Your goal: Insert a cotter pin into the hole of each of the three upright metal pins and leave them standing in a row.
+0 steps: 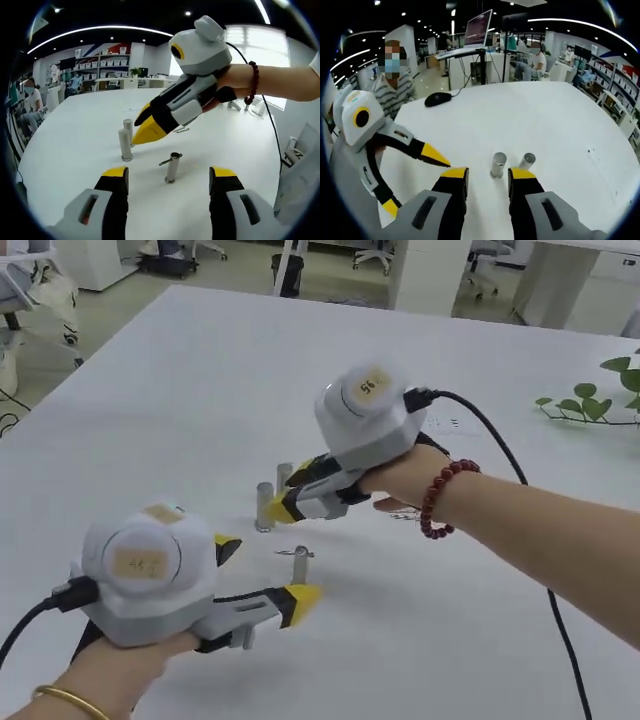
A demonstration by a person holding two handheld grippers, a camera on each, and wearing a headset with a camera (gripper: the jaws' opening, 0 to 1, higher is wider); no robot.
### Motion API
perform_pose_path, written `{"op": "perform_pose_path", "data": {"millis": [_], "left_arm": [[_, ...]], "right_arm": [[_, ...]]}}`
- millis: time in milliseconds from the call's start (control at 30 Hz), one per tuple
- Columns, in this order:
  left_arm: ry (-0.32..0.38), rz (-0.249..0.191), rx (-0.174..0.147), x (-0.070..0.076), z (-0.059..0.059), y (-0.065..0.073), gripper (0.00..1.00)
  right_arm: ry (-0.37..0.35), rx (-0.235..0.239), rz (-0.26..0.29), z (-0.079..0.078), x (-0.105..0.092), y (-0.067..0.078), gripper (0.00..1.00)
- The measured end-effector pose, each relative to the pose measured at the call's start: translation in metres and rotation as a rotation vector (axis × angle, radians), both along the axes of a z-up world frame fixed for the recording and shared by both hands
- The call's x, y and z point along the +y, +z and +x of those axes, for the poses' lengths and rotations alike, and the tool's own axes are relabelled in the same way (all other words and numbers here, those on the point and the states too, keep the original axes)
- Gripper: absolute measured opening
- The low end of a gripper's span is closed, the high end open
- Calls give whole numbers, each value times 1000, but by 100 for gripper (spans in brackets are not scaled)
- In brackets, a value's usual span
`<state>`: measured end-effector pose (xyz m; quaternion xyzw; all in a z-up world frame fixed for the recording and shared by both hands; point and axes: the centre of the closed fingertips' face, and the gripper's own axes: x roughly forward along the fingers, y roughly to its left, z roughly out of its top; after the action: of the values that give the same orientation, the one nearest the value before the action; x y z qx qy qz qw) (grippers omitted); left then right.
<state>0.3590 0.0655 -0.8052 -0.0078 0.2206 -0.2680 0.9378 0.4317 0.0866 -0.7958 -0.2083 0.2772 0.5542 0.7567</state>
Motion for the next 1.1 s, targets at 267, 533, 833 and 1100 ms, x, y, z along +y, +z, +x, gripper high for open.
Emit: {"op": "perform_pose_path", "data": {"millis": [267, 533, 833, 1100], "left_arm": [[-12, -29, -1, -2, -6, 8, 73], [-37, -11, -19, -3, -8, 11, 81], [-28, -33, -41, -3, -6, 20, 81], [-34, -5, -17, 0, -10, 16, 80]], "right_arm": [[-43, 30, 84, 15, 13, -14, 32], [-45, 14, 97, 27, 22, -31, 29], [-46, 7, 129, 24, 26, -26, 19], [-80, 44, 186, 28, 25, -24, 16]]}}
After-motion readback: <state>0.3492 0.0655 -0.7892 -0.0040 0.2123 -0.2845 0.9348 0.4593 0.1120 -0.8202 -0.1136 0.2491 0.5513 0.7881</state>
